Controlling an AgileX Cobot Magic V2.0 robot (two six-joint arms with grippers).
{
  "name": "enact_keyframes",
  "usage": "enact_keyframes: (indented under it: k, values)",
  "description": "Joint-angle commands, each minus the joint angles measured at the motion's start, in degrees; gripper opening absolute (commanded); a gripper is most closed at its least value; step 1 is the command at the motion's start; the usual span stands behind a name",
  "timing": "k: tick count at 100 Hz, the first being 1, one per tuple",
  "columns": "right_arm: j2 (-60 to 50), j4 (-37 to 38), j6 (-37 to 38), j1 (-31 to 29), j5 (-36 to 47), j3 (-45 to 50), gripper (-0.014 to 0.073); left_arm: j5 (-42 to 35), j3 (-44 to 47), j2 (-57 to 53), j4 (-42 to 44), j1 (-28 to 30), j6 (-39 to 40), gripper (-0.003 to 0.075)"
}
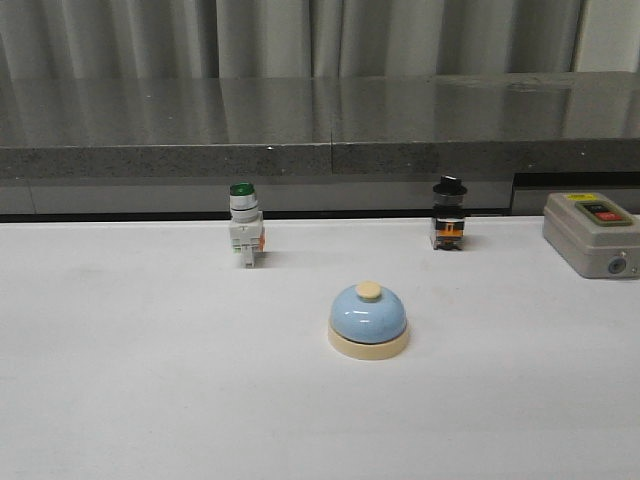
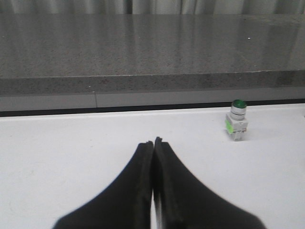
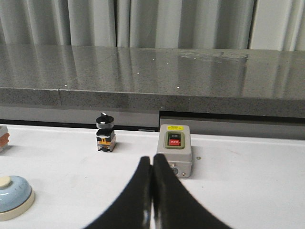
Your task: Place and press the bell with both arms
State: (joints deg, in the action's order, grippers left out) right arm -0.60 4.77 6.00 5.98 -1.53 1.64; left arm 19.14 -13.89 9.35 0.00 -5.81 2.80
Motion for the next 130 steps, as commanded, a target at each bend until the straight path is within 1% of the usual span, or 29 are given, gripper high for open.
enact_keyframes:
  k: [1,11,24,52,72,80,130]
  values:
    - [-1.2,0.6,-0.4,-0.3,4.7,-1.1,-0.0064,-5.8,1.3,-3.0,0.0,1.8,0.5,-0.0021]
    - [-1.2,0.6,-0.4,-0.3,4.7,-1.1,-0.0064,-5.8,4.6,-7.1,0.0,3.4,0.5,-0.0021]
    - [-1.2,0.6,-0.4,-0.3,4.7,-1.1,-0.0064,-6.9,7.8,-11.6,0.0,3.9,0.5,-0.0021]
    - [-1.2,0.6,-0.4,-0.3,4.7,-1.2,-0.0064,-15.2,13.5,-11.4,0.0,3.9,0.5,-0.0021]
    - [-1.2,0.6,-0.4,-0.3,4.7,-1.2,-0.0064,-17.7,16.7,-11.4,0.0,3.9,0.5,-0.0021]
    - [-1.2,0.6,-0.4,-0.3,4.7,-1.2,-0.0064,-15.6,17.0,-11.4,0.0,3.9,0.5,-0.0021]
    - [-1.2,0.6,-0.4,-0.3,4.7,-1.2,-0.0064,-15.7,17.0,-11.4,0.3,3.9,0.5,-0.0021]
